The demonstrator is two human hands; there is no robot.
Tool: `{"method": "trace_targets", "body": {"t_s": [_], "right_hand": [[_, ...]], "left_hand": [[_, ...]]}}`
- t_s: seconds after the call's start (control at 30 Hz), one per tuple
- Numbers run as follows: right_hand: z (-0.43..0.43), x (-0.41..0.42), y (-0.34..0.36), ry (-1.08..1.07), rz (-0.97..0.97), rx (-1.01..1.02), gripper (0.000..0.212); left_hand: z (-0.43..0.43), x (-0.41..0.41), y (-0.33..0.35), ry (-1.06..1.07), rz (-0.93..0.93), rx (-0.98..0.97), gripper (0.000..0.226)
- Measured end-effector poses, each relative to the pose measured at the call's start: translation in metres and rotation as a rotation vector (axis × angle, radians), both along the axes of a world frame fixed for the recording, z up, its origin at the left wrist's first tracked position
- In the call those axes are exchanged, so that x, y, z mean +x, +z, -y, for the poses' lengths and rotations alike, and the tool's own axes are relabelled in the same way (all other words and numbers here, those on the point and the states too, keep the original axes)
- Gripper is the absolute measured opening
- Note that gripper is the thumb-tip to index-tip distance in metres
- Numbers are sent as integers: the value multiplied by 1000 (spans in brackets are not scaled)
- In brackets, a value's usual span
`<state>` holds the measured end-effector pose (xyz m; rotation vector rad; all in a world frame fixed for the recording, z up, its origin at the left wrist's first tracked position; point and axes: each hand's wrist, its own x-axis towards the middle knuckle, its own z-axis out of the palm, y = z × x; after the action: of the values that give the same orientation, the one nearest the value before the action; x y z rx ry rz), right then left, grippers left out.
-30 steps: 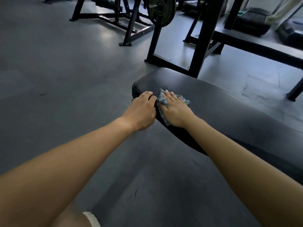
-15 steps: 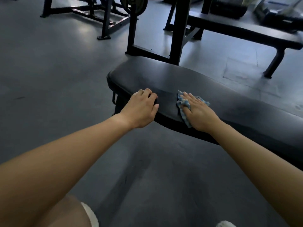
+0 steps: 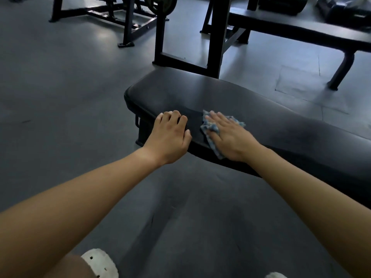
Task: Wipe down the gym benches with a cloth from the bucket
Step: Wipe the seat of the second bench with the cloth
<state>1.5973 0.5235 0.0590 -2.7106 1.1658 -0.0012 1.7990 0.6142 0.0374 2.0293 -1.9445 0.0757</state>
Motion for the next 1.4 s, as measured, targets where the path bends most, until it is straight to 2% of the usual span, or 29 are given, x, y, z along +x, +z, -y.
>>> {"method": "trace_targets", "body": {"t_s": [0.13,0.23,0.47,0.63,0.8,0.93,1.1,1.27,1.33,1.4], "right_hand": [[34,17,-4,-160,5,-6,62],[43,39,-5,-178,5,-7,64],[12,38,-11,139,42,-14,65],[19,46,-11,161,39,-30,62],[22,62,-7,136,23,-8,62],[4,43,-9,134,46,-10,62],[-22,-5,-10,202,51,-77,61],[-43,-62,-16,260,97,-144,59],[-56,-82,-10,243,150,-113,52],[-74,-99,2,200,249,-58,31]], "left_hand": [[1,3,-7,-9,30,-43,45],[3,1,-7,1,30,-39,44],[6,0,-18,11,35,-142,39],[7,-5,-23,39,26,-137,40],[-6,-22,-20,187,-43,-53,57],[-11,-43,-17,303,-83,-29,51],[-20,-72,-10,374,-244,-28,49],[-53,-129,4,388,-231,0,49],[-71,-153,14,396,-236,15,47],[-90,-176,25,399,-256,18,44]]}}
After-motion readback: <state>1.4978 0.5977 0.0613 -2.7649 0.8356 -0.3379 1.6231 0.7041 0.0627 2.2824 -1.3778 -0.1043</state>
